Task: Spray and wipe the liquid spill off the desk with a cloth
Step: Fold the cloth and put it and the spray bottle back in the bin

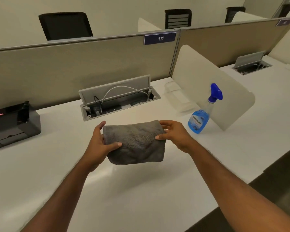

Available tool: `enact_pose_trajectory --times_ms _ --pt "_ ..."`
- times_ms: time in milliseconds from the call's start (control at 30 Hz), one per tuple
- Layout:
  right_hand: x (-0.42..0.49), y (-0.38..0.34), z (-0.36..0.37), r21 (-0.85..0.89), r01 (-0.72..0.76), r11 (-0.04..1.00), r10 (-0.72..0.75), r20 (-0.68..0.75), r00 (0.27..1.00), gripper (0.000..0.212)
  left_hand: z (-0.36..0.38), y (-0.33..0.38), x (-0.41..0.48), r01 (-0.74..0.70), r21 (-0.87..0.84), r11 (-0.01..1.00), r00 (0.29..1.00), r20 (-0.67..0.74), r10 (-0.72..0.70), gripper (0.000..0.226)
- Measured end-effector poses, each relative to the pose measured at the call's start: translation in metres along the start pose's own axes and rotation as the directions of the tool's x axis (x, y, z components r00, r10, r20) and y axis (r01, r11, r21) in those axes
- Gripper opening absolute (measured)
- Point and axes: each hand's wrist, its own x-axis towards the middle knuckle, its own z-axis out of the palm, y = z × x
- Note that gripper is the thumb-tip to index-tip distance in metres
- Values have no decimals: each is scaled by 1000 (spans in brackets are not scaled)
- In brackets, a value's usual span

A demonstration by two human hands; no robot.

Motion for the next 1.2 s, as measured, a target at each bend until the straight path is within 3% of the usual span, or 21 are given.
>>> enact_pose_trajectory --times_ms 67,267,367,467,600,833,1033,1200 --pt "2 3 -5 -19 19 1000 -19 -37 999 68 9 1 2 -65 43 997 998 15 64 103" --pt "15 8 -32 -88 -98 991 85 -139 987 82 42 13 18 -169 166 972 986 38 165 106" --pt "29 10 -50 -162 -156 974 133 -146 980 65 62 19 31 -200 197 960 979 16 201 105" --pt "45 9 -68 -185 -150 971 128 -125 984 31 82 23 46 -201 187 962 978 -22 209 103" --pt "63 10 -94 -149 -83 985 71 -84 994 25 112 28 65 -210 161 964 970 -86 226 103" --pt "88 -17 -127 -176 117 977 -142 -138 980 34 151 52 100 -258 88 962 949 -165 270 103" --pt "112 -82 -155 -316 338 887 -404 -174 898 32 170 106 138 -327 71 942 924 -183 335 101" --pt "143 -128 -181 -548 282 787 -400 -105 911 34 202 143 183 -329 122 936 932 -115 343 103"
